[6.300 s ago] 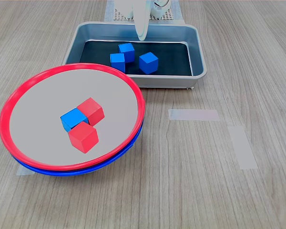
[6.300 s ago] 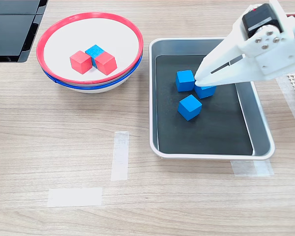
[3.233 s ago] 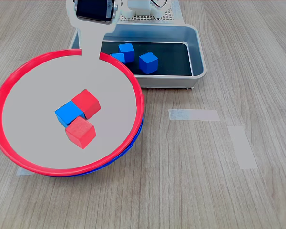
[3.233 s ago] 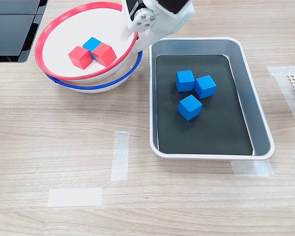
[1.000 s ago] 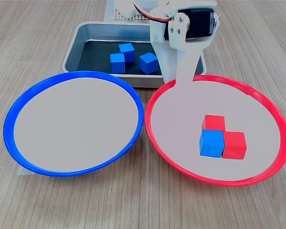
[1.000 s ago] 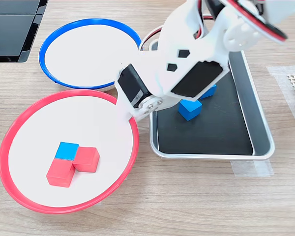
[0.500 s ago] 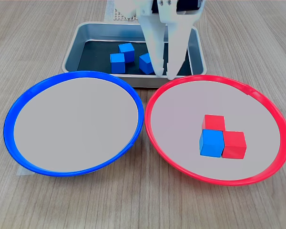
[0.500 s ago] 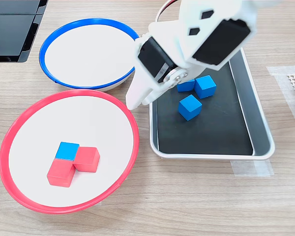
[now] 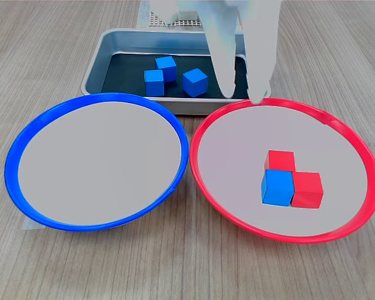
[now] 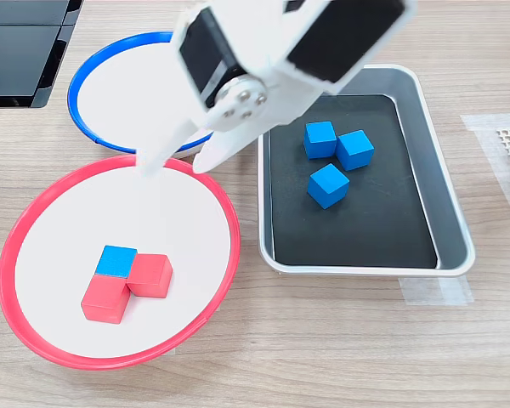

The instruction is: Resolve any anomalies and move all blocks to matching dishes

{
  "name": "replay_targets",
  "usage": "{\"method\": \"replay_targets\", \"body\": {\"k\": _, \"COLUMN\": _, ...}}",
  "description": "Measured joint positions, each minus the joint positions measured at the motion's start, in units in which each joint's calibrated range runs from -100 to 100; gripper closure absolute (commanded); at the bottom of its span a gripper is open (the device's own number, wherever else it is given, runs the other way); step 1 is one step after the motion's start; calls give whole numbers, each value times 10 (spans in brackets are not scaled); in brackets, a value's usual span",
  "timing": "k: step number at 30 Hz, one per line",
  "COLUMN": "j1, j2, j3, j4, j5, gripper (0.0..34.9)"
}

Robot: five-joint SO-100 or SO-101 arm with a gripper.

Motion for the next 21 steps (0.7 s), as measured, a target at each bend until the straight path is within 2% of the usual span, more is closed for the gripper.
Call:
{"method": "replay_targets", "body": {"k": 8, "j1": -3, "j2": 206, "j3": -169, "j4": 2, "j5": -60, "gripper": 176}}
{"method": "replay_targets", "body": {"k": 21, "j1": -50, "j2": 329, "j3": -337, "j4": 32, "j5": -134, "gripper": 176}}
